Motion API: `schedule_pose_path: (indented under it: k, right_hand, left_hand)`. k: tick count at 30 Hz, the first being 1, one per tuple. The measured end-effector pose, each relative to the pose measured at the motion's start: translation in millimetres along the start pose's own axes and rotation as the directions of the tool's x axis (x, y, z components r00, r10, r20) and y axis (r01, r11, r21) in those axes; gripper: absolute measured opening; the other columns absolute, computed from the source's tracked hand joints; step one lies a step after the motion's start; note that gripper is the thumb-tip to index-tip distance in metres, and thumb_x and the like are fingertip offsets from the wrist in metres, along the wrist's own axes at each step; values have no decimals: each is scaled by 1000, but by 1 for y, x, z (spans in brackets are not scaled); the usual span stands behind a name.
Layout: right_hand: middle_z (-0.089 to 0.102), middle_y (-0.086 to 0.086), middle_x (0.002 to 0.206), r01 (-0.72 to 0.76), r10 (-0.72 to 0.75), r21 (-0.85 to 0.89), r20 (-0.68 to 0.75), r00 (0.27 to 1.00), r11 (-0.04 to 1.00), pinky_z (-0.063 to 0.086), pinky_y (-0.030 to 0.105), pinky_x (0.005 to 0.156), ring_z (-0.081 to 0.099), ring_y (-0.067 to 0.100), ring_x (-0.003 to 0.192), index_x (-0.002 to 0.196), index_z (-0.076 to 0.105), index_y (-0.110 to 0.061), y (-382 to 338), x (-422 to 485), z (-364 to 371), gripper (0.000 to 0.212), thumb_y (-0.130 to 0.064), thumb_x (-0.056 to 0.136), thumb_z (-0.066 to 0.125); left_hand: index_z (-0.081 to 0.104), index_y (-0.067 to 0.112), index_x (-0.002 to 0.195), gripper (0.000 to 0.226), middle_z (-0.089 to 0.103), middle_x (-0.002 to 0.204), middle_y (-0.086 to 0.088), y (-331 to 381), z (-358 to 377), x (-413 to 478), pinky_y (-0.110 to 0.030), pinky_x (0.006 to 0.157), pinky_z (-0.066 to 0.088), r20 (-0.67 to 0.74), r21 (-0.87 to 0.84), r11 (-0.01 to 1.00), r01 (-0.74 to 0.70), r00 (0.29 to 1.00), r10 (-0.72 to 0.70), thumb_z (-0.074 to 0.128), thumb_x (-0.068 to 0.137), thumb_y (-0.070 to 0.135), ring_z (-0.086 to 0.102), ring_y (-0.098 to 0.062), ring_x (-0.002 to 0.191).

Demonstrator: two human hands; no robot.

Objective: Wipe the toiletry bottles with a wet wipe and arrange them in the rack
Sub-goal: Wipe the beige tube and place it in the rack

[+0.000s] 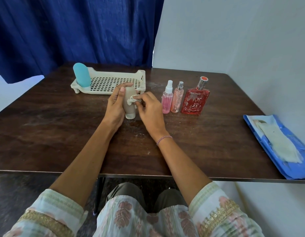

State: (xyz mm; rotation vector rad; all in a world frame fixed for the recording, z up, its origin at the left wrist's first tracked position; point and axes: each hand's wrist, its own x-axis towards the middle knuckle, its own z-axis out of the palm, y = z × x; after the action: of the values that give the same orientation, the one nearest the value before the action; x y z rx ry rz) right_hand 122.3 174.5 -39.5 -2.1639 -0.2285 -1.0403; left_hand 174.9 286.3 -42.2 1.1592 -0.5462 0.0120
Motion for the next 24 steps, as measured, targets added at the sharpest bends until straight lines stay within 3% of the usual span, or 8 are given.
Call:
schedule_pose_path:
  k: [8,11,14,18,21,24]
  right_hand:
    - [63,7,97,21,-17,109,-37,999,994,53,26,83,59,12,93,93,67,-3,1,7,-9,15,5,81,64]
    - [64,5,96,-23,30,157,-41,999,987,51,20,83,59,7,91,92,69,-4,4,13,-12,16,6,80,65]
    - [64,3,95,-57,53,156,28,998,986,52,17,78,59,5,86,91,70,-4,6,11,-10,17,6,78,68]
    - [65,4,89,-124,93,115,244,965,986,51,19,75,61,15,77,89,72,-6,13,6,-12,18,4,74,73]
    - [65,3,87,-89,65,68,291,955,994,52,27,75,61,14,77,89,73,-8,14,5,-14,18,1,74,73]
    - [65,3,92,-22,3,95,193,981,995,53,25,78,61,10,82,95,72,-6,7,7,-14,18,0,78,70]
  left_hand:
    - [61,18,108,30,66,109,8,4,3,1,-33,95,47,11,-1,1000,11,1000,-11,32,103,18,59,-9,103]
    - [61,17,108,28,64,111,4,5,5,3,-42,98,44,46,17,1000,6,999,-7,34,101,22,58,-15,105]
    - [60,17,107,27,65,107,1,8,0,2,-39,88,50,10,13,1000,24,1000,-24,35,101,25,60,-15,97]
    - [58,18,103,28,69,91,-4,10,0,1,-31,69,57,-45,-42,997,64,997,-66,30,104,24,66,-14,85]
    - [56,18,102,29,70,88,0,9,2,2,-30,73,56,-57,-42,997,62,996,-64,28,105,23,65,-12,87]
    - [57,19,102,28,65,97,-9,10,-2,2,-34,79,54,-32,-28,998,63,997,-64,30,104,26,62,-18,90]
